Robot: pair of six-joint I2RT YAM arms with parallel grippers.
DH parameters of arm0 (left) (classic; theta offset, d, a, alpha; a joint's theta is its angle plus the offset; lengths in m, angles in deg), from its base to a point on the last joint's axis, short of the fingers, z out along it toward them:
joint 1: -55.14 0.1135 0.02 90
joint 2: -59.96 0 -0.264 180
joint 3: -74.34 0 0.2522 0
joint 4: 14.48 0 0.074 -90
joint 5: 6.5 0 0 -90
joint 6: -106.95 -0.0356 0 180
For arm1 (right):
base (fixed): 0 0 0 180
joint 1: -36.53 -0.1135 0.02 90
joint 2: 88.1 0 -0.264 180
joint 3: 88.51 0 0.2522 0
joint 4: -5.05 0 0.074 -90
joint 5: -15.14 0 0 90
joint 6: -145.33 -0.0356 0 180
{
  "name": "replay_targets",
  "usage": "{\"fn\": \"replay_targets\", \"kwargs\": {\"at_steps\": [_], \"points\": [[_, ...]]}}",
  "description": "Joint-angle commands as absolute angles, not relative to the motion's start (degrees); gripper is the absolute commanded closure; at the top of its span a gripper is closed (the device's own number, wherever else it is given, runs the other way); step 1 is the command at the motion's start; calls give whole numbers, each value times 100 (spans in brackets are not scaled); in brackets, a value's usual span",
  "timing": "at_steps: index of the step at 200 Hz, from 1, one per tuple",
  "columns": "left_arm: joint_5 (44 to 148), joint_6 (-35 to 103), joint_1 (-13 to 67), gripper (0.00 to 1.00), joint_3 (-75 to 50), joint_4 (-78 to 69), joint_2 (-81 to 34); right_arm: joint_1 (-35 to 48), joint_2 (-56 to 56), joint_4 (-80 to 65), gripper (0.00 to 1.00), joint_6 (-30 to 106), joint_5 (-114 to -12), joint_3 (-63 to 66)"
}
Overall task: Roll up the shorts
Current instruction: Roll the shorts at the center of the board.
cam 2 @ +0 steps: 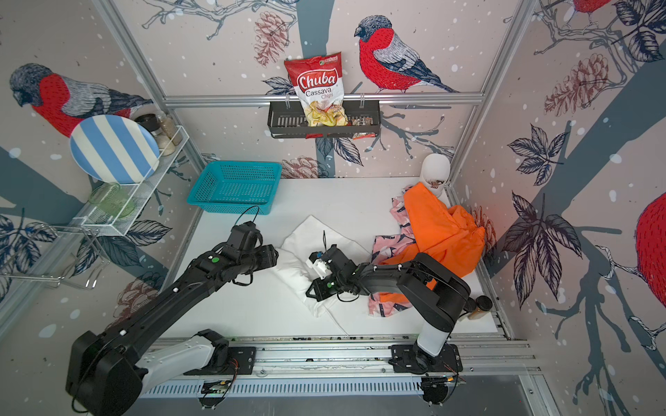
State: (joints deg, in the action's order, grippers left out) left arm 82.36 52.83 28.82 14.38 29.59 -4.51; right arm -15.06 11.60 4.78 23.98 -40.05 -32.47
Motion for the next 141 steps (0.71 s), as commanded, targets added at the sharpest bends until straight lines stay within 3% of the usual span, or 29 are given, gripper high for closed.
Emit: {"fn": "replay_targets", "kwargs": {"at_steps": [1,28,66,141], "points": [[8499,5345,2798,35,1413,2755,-690,-963,1460,1781,92,1109,-2817,-3627],[8575,5380,2696,32,1334,2382,-1140,-483,1730,1757,88,910,-2699,-3833],[8648,5267,2597,31,914,1962,-1919,-476,1598,934,75,1445,-2911,-3664],[7929,5267,2295,31,118,2771,-2079,-990,753,-871,80,2369,-4387,-2723]]}}
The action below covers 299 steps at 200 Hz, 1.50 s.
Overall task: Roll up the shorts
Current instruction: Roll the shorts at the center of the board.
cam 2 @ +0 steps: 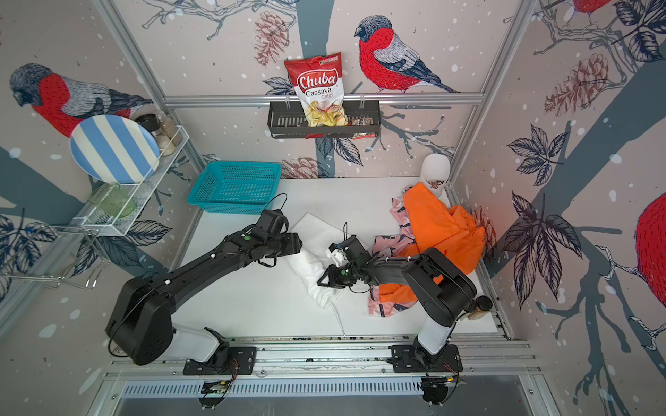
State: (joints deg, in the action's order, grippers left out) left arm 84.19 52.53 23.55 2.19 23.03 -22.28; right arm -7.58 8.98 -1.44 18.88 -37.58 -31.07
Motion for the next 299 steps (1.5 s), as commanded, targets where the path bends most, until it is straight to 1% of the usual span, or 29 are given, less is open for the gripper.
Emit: {"fn": "replay_targets", "kwargs": {"at_steps": [1,35,45,58,66,80,90,113,122,151,162,182,207,222,244,270,299], "points": [[7907,5270,2292,31,126,2782,-2067,-1002,748,-893,80,2386,-4403,-2700],[7443,5209,2301,31,85,3009,-1756,-1409,1046,-1521,83,2884,-4602,-1995],[7511,5121,2372,32,-45,2981,-1824,-1459,1156,-1627,84,2980,-4605,-1879],[7805,4954,2530,35,-244,2870,-2103,-1491,1248,-1625,85,3041,-4563,-1822],[8087,4845,2627,39,-354,2808,-2373,-1511,1309,-1598,86,3079,-4482,-1790],[8520,4653,2723,53,-603,2802,-2947,-1517,1387,-1474,88,3143,-4260,-1742],[8714,4541,2725,60,-715,2767,-3326,-1531,1436,-1421,89,3188,-4167,-1697],[8860,4417,2727,73,-843,2672,-3988,-1557,1551,-1494,90,3330,-4060,-1569],[8860,4402,2745,76,-859,2654,-4169,-1557,1585,-1480,90,3363,-4018,-1562],[8848,4326,2825,77,-903,2627,-4737,-1606,1644,-1381,91,3494,-3614,-1602],[8834,4291,2849,77,-947,2645,-4892,-1643,1650,-1231,91,3535,-3218,-1625],[8808,4273,2849,76,-953,2653,-5026,-1730,1596,-911,92,3560,-2561,-1687],[8755,4279,2869,75,-880,2618,-5026,-1703,1545,-497,92,3582,-2012,-1884],[8731,4273,2889,75,-855,2626,-5013,-1455,1801,-269,93,3202,-2075,-2008],[8579,4266,2895,75,-851,2742,-4865,-1055,2269,-24,97,2579,-2297,-2188],[8223,4319,2913,75,-844,3043,-4308,-987,2277,113,95,2393,-2466,-2353],[7996,4698,2907,60,-788,3346,-3402,-1022,2231,100,94,2317,-2636,-2424]]}}
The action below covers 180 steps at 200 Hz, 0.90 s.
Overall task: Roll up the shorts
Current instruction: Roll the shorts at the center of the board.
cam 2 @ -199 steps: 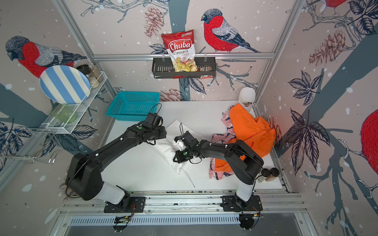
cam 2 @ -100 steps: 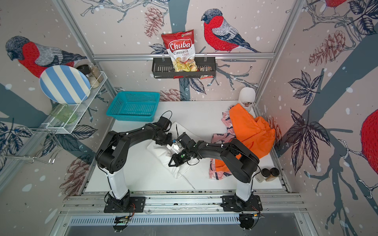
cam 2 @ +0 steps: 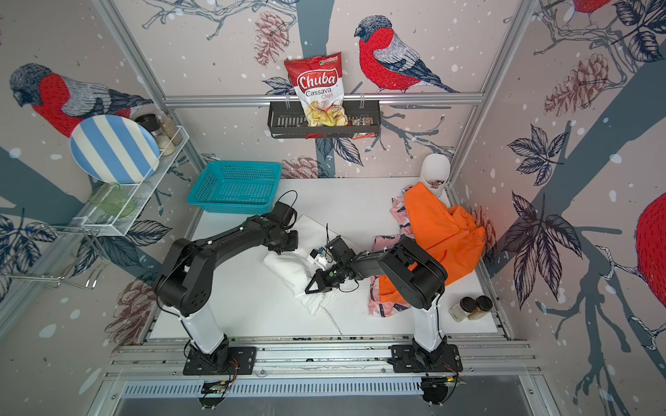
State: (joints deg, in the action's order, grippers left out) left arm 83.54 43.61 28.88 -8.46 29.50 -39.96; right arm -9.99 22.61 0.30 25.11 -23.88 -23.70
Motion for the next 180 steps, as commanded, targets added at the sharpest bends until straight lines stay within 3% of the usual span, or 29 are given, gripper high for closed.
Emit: {"fn": "replay_targets", "kwargs": {"at_steps": [1,24,50,86,144,180], "points": [[7988,4726,2905,59,-775,3351,-3370,-1026,2226,98,94,2317,-2640,-2423],[8069,5578,2895,44,-381,3354,-2528,-1081,2175,70,94,2290,-2775,-2444],[8593,7109,2881,32,307,3086,-1689,-1156,2143,65,92,2281,-2837,-2420],[8109,8909,2610,10,654,3868,-1179,-1245,2141,-85,90,2358,-2940,-2339],[8201,9064,2639,7,944,3522,-1815,-1262,2134,-478,88,2551,-3239,-2210],[7836,8530,2731,15,619,3530,-2916,-1416,2075,-1105,83,3029,-3570,-2031]]}}
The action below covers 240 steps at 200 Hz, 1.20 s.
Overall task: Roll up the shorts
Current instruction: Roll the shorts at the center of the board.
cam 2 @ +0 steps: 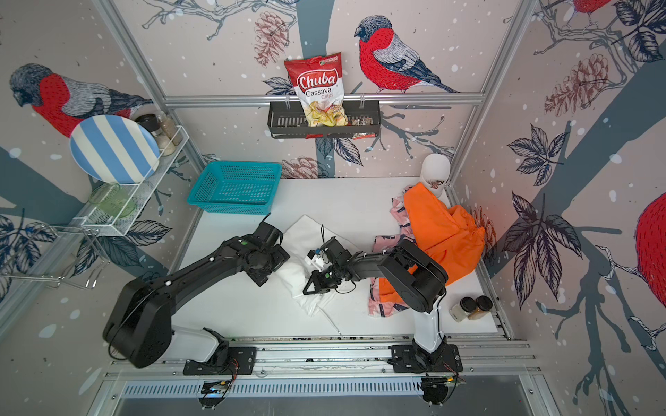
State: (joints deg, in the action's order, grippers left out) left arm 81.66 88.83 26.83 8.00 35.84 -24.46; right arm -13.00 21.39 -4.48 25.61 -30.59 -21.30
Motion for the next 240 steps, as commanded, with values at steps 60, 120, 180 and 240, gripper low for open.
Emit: {"fn": "replay_targets", "kwargs": {"at_steps": [60,120,180,240], "points": [[7678,8219,2891,60,878,3317,-3498,-1664,1372,-2508,55,3194,-6267,-1967],[7704,8151,2896,61,1005,3216,-3426,-3050,256,-3636,13,3448,-10057,-1284],[7805,8129,2938,59,986,3211,-3337,-4330,1005,-3252,5,4907,-10753,-819],[7903,8098,3008,56,960,3173,-3329,-4159,1951,-2511,7,4996,-9924,-1247]]}}
